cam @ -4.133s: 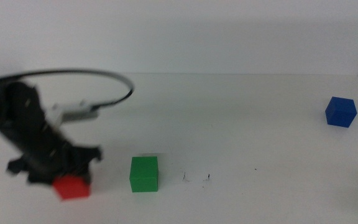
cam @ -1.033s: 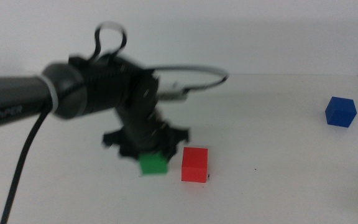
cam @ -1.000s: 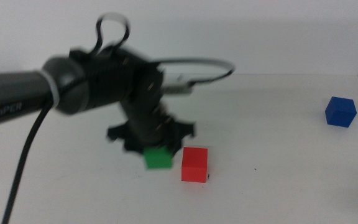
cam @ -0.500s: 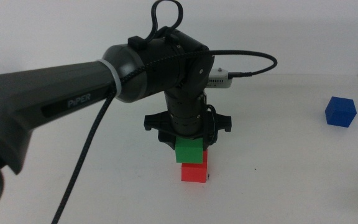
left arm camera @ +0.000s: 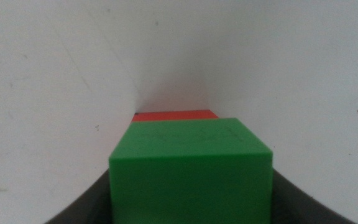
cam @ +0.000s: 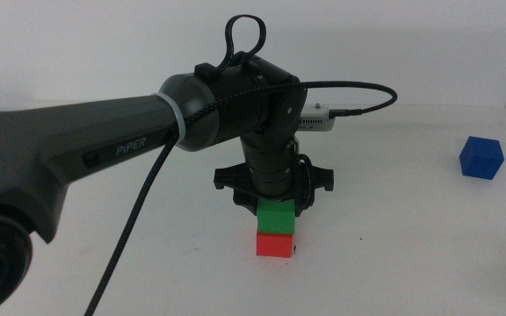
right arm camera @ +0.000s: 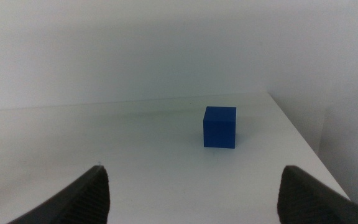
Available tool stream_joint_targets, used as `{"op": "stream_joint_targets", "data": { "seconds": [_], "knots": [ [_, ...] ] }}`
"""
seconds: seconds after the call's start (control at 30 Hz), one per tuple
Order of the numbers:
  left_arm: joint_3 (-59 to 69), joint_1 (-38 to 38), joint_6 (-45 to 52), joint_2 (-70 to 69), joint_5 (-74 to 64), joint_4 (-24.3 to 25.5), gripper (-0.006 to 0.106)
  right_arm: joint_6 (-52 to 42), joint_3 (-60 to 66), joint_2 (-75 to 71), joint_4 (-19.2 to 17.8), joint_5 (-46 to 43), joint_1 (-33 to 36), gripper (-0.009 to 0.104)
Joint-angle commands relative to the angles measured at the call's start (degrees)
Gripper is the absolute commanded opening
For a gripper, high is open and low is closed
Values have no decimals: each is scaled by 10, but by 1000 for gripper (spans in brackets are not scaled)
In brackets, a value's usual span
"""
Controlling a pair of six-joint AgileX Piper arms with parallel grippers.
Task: Stack red cubes first, then green, then blue cubes in a specific spot.
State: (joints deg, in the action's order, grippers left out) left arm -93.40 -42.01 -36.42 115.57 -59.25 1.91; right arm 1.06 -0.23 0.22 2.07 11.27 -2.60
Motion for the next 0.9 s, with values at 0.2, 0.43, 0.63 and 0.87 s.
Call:
{"op": "stream_joint_targets", "data": {
  "seconds": [0.2,0.43,0.63,0.87],
  "knots": [
    [-4,-2,2,10,-6,-4,30,-5,2,-2,-4,-6,-3,92],
    [-4,-2,4,12,-9,6,80,-5,2,-2,-4,-6,-3,92],
    [-24,0,32,-16,-55,17,94,-5,2,-2,-4,-6,-3,92],
    [-50,-1,172,-178,-107,15,94,-5,2,-2,-4,-6,-3,92]
  ]
}}
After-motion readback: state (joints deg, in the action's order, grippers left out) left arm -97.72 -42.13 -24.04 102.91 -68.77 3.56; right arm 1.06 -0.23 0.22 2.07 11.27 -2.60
